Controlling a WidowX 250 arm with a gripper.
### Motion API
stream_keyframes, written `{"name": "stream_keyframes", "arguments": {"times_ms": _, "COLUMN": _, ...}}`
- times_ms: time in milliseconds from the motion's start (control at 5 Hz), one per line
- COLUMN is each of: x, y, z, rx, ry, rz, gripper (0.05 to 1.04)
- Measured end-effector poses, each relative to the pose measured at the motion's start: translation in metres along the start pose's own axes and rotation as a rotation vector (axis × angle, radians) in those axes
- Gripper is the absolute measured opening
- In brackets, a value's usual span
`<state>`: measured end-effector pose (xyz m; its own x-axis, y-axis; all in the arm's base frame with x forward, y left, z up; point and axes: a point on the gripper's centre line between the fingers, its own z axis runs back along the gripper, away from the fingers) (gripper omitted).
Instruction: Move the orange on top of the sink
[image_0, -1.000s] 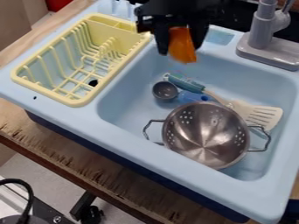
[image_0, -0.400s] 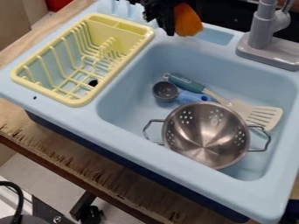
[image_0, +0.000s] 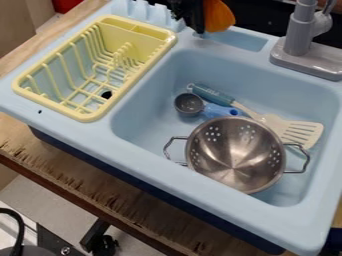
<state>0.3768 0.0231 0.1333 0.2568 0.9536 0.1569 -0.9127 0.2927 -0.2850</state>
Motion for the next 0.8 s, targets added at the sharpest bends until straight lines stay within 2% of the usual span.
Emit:
{"name": "stream_keyframes", "arguments": {"times_ms": 200, "x": -0.001, "y": -0.009, "z": -0.009, "rx": 0.007, "ry": 0.006, "rz": 0.009, "gripper": 0.614}}
{"name": "stream_keyframes", "arguments": {"times_ms": 400, "x": -0.009, "y": -0.015, "z": -0.010, "rx": -0.010, "ry": 0.013, "rz": 0.054, "gripper": 0.614}}
{"name": "stream_keyframes", "arguments": {"times_ms": 800, "x": -0.021, "y": -0.005, "z": -0.010, "rx": 0.040, "ry": -0.022, "rz": 0.244, "gripper": 0.614}}
